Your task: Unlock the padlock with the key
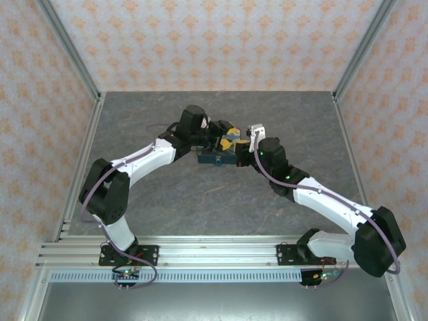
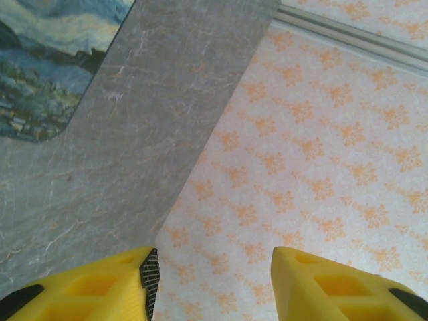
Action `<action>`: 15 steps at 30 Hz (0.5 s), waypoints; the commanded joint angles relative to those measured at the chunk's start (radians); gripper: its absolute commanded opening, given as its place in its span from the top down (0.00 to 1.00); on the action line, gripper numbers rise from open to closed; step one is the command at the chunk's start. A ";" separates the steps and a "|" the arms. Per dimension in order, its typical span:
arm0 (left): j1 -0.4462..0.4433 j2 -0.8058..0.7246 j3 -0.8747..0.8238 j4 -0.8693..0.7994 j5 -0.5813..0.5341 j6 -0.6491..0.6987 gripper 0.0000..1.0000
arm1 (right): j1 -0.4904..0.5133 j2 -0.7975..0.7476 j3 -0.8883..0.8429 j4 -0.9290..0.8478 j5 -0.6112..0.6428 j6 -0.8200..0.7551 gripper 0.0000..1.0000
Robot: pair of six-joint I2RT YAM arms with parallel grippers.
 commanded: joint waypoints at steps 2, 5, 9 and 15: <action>-0.018 -0.018 0.016 -0.040 -0.022 -0.040 0.57 | 0.020 -0.006 0.048 0.004 0.143 -0.111 1.00; -0.025 -0.017 0.024 -0.048 -0.025 -0.040 0.62 | 0.023 -0.002 0.057 0.003 0.149 -0.125 1.00; -0.031 -0.017 0.029 -0.058 -0.028 -0.039 0.66 | 0.024 0.020 0.065 0.001 0.155 -0.138 1.00; -0.035 -0.013 0.037 -0.061 -0.027 -0.039 0.67 | 0.024 0.040 0.077 -0.002 0.137 -0.138 1.00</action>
